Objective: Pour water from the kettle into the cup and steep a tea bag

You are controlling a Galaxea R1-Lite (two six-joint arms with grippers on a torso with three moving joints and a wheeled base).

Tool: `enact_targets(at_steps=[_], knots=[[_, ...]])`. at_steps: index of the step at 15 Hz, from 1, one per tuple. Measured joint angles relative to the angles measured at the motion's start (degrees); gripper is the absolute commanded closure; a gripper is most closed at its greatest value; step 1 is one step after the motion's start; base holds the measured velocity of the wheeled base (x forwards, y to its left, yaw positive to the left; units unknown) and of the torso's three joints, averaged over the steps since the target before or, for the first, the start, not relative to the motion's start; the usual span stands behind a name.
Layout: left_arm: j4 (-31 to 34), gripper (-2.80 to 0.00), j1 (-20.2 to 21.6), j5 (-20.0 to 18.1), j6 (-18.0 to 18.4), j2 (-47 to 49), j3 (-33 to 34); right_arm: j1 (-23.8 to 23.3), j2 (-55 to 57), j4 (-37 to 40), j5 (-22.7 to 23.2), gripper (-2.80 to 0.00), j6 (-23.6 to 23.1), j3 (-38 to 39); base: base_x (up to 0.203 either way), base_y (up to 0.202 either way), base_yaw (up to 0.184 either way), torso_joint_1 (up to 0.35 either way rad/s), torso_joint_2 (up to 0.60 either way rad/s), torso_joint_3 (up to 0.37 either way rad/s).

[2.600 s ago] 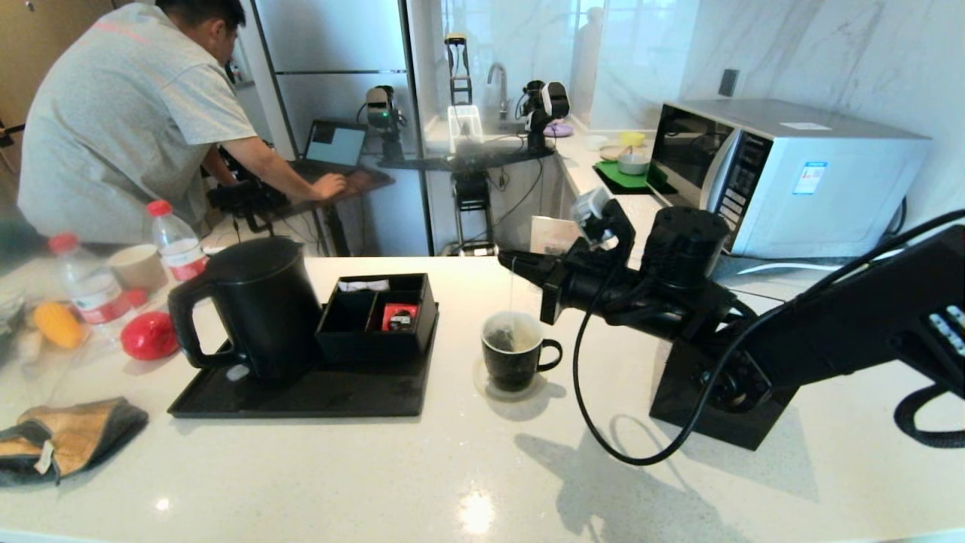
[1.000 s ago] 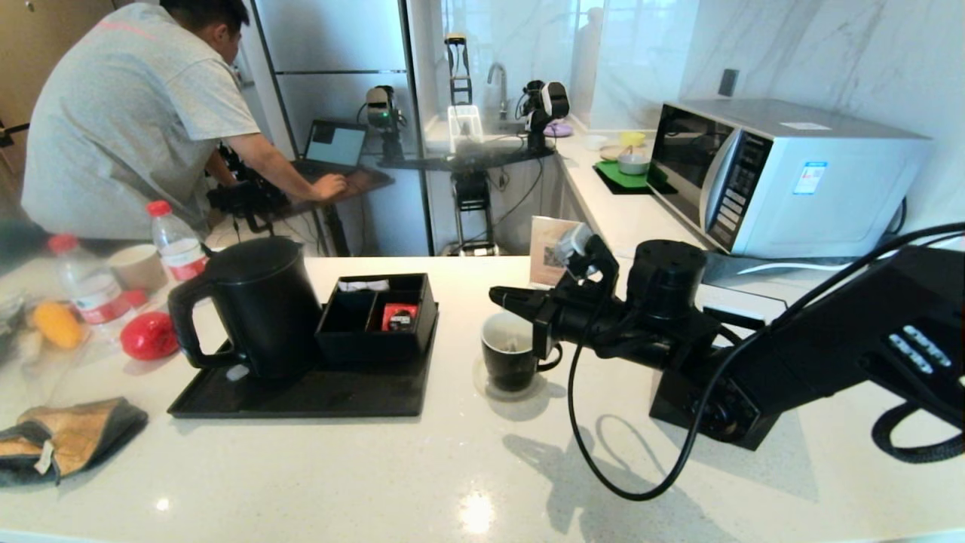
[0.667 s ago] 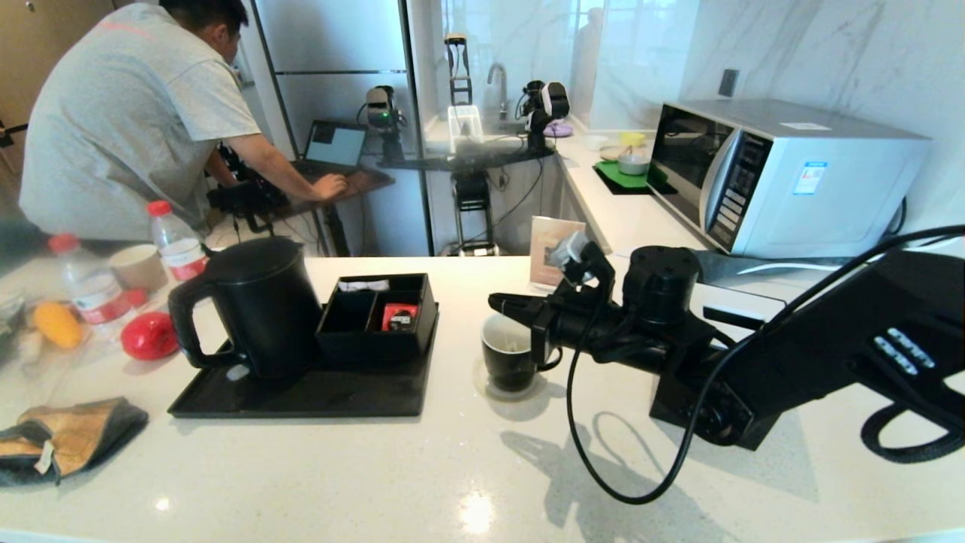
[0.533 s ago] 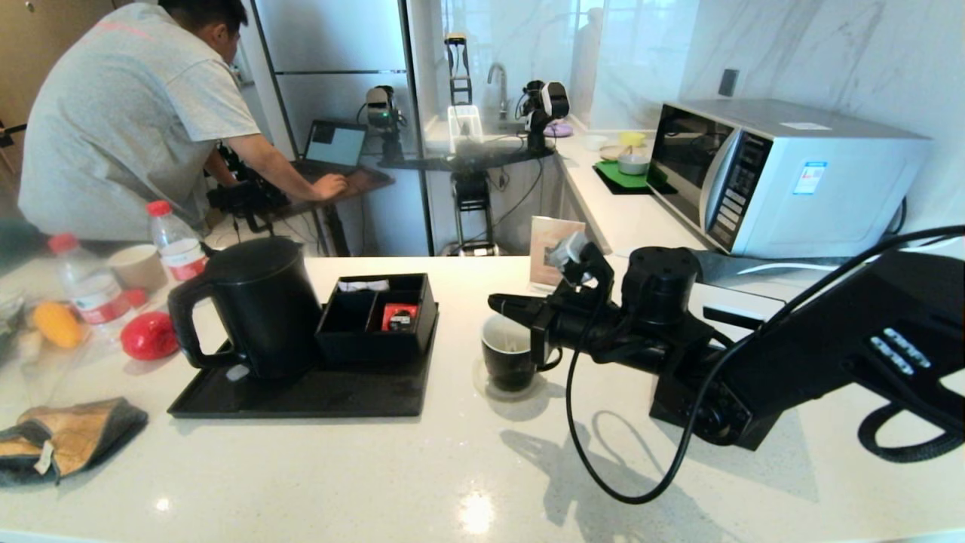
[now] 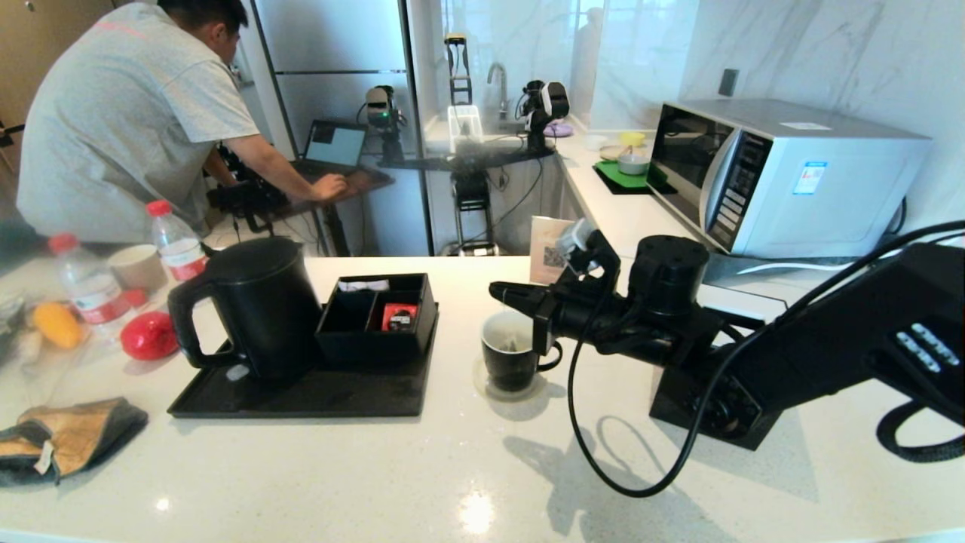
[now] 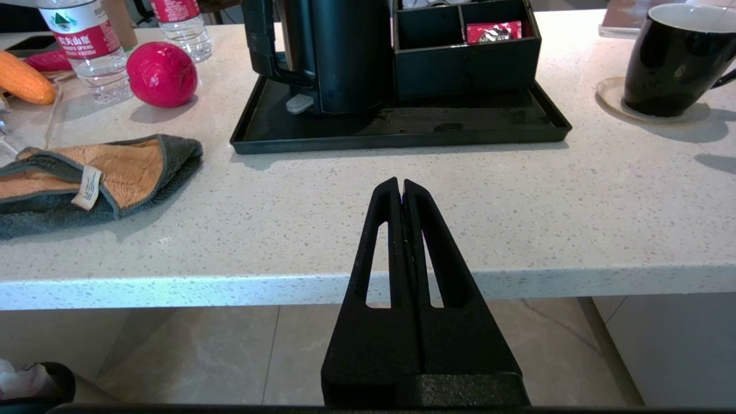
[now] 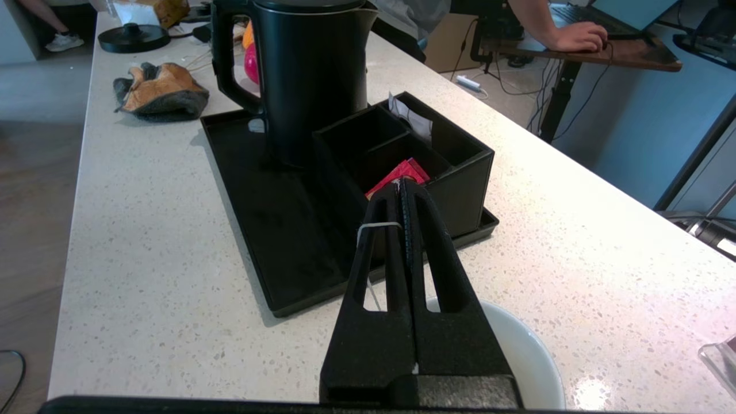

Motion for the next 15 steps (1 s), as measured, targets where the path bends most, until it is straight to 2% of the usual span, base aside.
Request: enact_targets(at_steps=[15], knots=[[0.0,0.0,0.0,-0.02,0.04,0.0,0.0,0.0,-4.5,0.47,-0.04,0.0,0.09,0.47,0.0,0.0,0.0,0.0,0.0,0.0]])
